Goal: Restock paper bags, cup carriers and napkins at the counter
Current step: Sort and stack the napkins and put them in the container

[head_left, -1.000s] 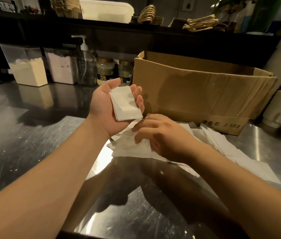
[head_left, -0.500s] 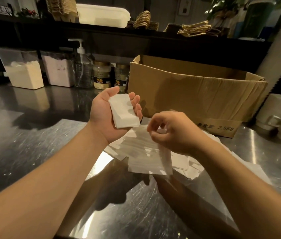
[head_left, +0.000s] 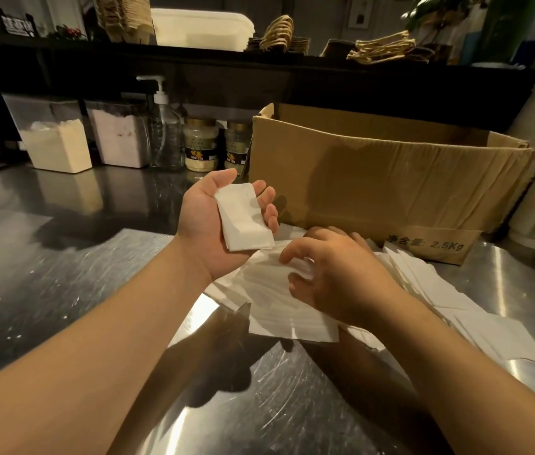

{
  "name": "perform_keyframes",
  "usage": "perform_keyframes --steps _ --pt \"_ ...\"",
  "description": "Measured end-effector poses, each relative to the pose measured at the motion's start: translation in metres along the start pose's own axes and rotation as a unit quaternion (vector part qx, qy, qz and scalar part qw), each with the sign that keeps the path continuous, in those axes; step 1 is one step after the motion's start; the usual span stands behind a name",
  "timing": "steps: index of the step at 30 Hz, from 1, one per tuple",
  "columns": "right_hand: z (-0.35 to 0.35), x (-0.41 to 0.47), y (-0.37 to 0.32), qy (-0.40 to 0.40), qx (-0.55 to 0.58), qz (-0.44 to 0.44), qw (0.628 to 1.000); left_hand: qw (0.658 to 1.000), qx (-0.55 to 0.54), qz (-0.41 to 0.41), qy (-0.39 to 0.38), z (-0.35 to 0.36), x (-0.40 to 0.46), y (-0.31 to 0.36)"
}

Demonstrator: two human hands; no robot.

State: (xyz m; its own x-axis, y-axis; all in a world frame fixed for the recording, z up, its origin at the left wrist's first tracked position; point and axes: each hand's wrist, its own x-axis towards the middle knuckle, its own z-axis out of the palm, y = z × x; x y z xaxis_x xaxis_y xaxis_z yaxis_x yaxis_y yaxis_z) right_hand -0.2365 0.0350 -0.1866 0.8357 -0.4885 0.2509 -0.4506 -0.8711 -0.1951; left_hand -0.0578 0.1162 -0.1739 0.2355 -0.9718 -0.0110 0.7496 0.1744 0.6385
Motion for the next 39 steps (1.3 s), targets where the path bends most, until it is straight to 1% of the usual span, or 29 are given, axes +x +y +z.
perform_keyframes --steps 2,6,9,16,23,26,28,31,33,35,39 --pt "-0.001 -0.001 0.003 0.000 -0.011 -0.021 1.000 1.000 0.001 -0.003 -0.004 -0.001 0.000 0.000" --pt "-0.005 -0.001 0.008 -0.069 0.020 -0.018 0.997 1.000 -0.003 -0.002 -0.004 -0.002 0.001 0.002" --pt "-0.006 -0.001 0.010 -0.080 0.030 -0.018 0.996 1.000 -0.002 -0.001 -0.003 -0.002 0.001 0.002" --pt "-0.007 -0.003 0.015 -0.027 0.067 -0.027 0.997 1.000 -0.005 0.003 0.007 0.000 -0.001 0.001" --pt "-0.008 -0.004 0.017 -0.002 0.088 -0.031 0.996 1.000 0.006 0.000 0.008 -0.001 0.000 0.000" --pt "-0.008 -0.005 0.019 0.052 0.095 -0.045 0.993 1.000 0.008 -0.005 0.008 -0.001 0.000 0.001" --pt "-0.010 -0.006 0.018 0.089 0.124 -0.047 0.987 1.000 0.012 -0.009 0.008 -0.001 0.000 0.001" --pt "-0.012 -0.009 0.014 0.167 0.227 -0.049 0.958 1.000 0.021 -0.020 0.012 0.001 -0.002 0.000" --pt "-0.014 -0.011 0.012 0.188 0.310 -0.053 0.930 0.999 0.031 -0.033 0.014 0.002 -0.003 0.000" --pt "-0.017 -0.011 0.012 0.183 0.393 -0.064 0.899 0.998 0.045 -0.046 0.012 0.003 -0.003 0.000" --pt "-0.027 -0.013 0.007 0.126 0.571 -0.046 0.810 0.996 0.071 -0.051 0.024 0.004 -0.003 0.001"
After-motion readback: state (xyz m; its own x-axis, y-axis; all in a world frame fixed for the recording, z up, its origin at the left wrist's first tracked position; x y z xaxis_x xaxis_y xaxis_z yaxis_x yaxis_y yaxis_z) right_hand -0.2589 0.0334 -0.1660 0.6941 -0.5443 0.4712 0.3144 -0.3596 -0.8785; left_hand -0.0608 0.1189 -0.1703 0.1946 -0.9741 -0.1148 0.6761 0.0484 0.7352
